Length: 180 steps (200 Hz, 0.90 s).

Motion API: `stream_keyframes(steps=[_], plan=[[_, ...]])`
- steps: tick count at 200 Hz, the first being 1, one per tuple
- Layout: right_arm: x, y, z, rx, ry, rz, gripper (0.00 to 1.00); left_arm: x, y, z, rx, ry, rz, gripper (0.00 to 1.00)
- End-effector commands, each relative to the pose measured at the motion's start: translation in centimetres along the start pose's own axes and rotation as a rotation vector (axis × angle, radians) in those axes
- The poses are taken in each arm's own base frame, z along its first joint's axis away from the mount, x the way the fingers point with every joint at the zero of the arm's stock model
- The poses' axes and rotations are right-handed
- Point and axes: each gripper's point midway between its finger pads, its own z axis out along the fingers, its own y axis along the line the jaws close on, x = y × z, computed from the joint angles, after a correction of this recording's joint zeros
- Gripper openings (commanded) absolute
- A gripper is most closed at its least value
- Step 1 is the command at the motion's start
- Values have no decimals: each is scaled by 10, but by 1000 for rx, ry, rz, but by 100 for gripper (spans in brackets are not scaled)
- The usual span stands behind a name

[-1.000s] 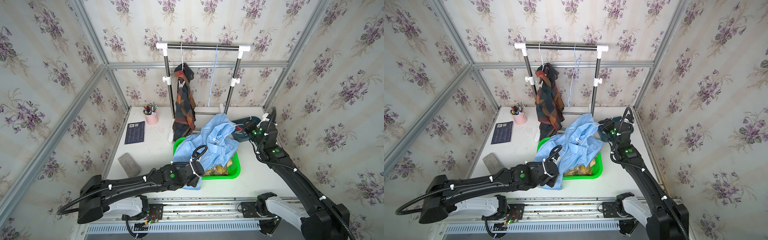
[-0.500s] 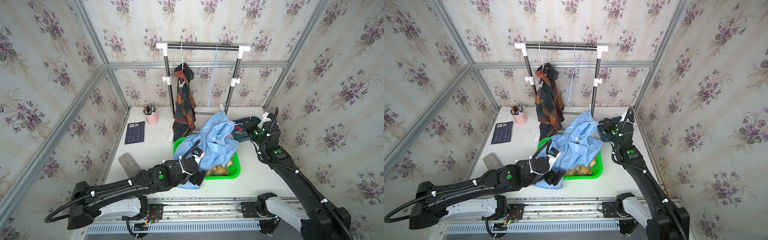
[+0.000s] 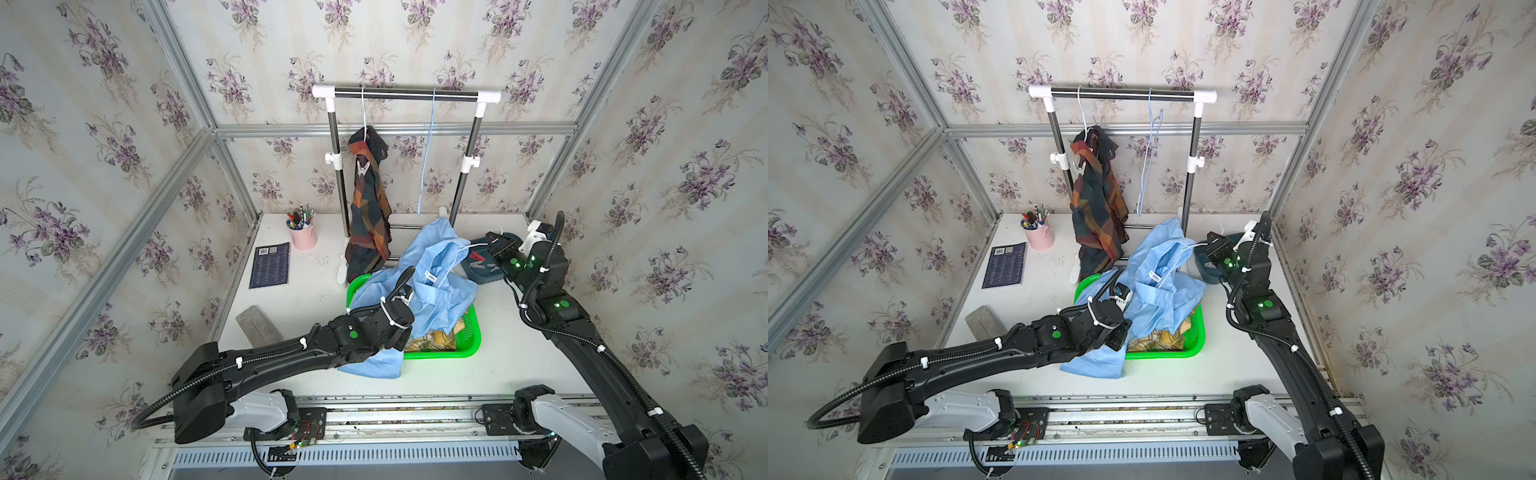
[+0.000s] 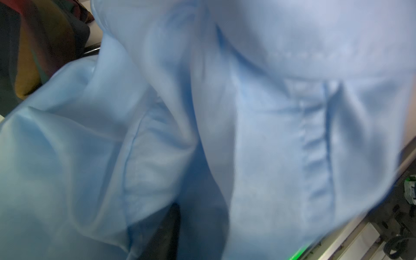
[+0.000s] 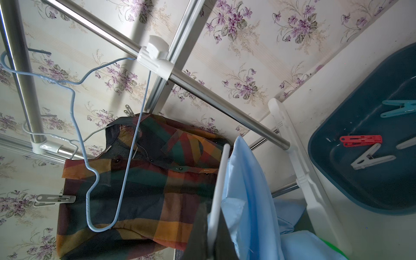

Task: Remove the clothespins securing long-sleeve shirts to the hanger
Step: Remove the long-sleeve shirt from the hanger.

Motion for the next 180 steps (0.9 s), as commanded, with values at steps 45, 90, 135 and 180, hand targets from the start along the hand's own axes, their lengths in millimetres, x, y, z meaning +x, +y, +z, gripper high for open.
stream_keyframes(steps=[45, 90, 135, 180], plan=[[-9, 7, 8, -21, -31, 7, 0, 4, 24, -30, -35, -39, -36, 0], [-27, 6, 14, -16, -53, 24, 0, 32, 47, -42, -74, -8, -60, 0], [-47, 0, 16, -36, -51, 102, 0, 53, 63, -40, -106, 19, -98, 0], [-50, -3, 13, -81, -1, 170, 0, 54, 68, -35, -122, 38, -112, 0]])
